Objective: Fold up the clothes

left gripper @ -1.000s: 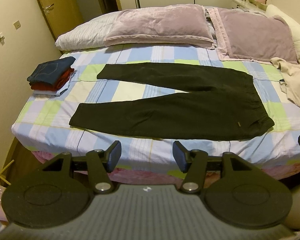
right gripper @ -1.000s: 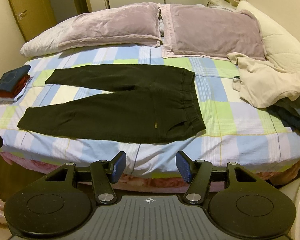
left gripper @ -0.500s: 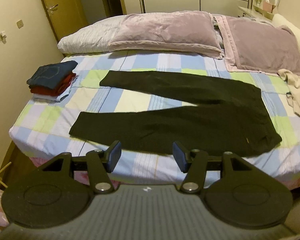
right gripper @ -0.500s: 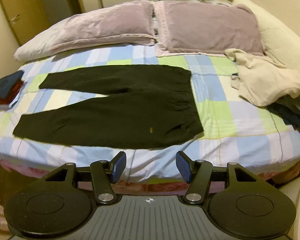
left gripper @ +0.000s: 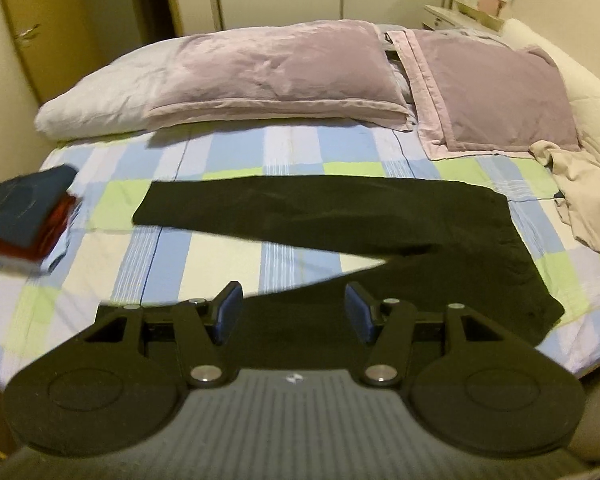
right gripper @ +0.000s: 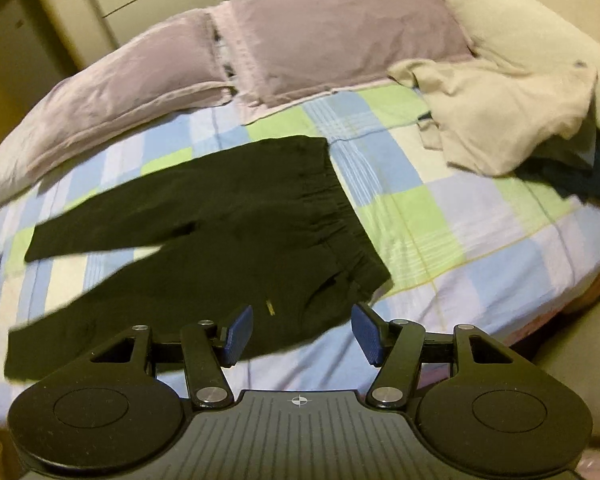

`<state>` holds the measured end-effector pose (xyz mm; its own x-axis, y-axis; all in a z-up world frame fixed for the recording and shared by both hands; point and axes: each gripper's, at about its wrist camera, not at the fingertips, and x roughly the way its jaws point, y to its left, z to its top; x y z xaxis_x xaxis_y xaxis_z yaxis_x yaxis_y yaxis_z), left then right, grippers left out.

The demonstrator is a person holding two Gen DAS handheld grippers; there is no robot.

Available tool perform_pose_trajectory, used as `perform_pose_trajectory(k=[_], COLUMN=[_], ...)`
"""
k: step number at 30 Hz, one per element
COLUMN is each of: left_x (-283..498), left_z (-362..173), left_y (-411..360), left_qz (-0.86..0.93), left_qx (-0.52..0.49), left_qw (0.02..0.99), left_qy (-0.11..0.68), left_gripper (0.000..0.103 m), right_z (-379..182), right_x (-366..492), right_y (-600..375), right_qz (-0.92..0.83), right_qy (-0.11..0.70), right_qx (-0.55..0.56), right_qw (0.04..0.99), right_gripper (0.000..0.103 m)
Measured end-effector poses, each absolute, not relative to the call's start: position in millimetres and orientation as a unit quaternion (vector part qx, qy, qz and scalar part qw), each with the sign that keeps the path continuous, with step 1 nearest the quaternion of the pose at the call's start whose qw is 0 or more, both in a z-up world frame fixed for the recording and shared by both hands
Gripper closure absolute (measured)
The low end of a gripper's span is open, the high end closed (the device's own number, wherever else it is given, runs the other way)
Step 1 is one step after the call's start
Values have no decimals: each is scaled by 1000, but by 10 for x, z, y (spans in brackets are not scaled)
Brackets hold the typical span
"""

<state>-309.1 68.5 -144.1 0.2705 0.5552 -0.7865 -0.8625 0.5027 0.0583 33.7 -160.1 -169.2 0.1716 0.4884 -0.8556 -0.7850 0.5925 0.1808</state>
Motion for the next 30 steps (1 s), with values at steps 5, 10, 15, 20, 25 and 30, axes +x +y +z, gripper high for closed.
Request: perform_pose_trajectory(k=[5,10,15,20,25,30], left_x=[-3008,-2842,-2633,-2441,-2274,-2098], left_z=[-1607,-1956,-2389,-2837,-3212,-3457], left_y=[1395,1876,2119,2229,2233,2204], left_qz=[430,391,367,356,358,368], left_qx=[-191,-186,-188,-214,-222,-226], left_qw=[786,804,812,808,806,801], left_qy=[400,407,414,419,416,414], left_gripper=[50,50,50,51,51,51], right_z=[-1853,-2187,-2618,-3154,-3640,-3925], right_x=[449,642,865,1210,1745,2241], right_y=[-1302,-1073,-875,-697,-525,-355], right_qz=[397,400,419,417,421,457], right_qy=[512,532,530,534,533,536], right_qx=[-83,-20,-10,-26,-28,-19], right_qw=[757,747,737,735,733,710], right_gripper=[45,45,67,67,67,67])
